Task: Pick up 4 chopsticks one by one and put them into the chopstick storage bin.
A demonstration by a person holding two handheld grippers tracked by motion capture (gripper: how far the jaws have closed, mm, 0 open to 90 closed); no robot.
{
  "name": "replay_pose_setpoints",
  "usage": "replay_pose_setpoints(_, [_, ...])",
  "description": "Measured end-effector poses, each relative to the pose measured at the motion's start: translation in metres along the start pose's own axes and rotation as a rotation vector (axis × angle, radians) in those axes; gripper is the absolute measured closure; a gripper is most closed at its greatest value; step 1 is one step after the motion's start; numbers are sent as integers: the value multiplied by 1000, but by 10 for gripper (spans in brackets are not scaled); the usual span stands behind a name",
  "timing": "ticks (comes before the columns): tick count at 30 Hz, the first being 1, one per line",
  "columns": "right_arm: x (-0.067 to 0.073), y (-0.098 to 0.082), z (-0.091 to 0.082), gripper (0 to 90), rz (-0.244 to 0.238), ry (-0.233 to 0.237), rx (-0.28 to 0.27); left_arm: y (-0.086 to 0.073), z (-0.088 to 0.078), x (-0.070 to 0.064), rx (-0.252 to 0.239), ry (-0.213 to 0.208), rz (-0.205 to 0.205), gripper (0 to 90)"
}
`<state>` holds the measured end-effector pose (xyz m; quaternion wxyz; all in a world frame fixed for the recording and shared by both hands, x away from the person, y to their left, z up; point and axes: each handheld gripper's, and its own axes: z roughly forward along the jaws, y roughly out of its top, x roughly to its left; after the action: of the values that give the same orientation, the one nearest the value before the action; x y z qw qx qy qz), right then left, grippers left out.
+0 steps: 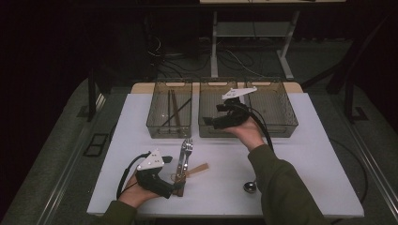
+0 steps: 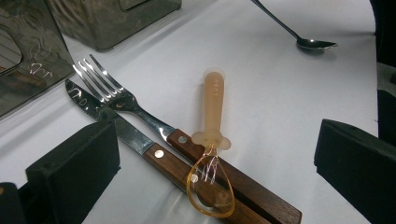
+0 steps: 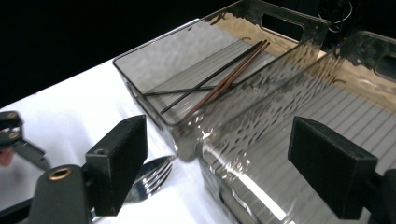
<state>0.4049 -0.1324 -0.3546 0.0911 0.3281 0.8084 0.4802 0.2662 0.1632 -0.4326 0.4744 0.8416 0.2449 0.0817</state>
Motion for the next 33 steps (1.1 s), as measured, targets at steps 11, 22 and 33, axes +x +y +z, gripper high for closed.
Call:
replay_pose_setpoints(11, [-10,-37,-32,180,21,2,-27,-1,1,0,4,4,-3,0])
replay_pose_setpoints(22, [-9,-75,-62,180,28,4,-44,-1,1,1,10,12,-1,0])
replay_pose_setpoints(33, [-7,-115,-91,165,36,-38,-47,0,0,1,10,12,1,0])
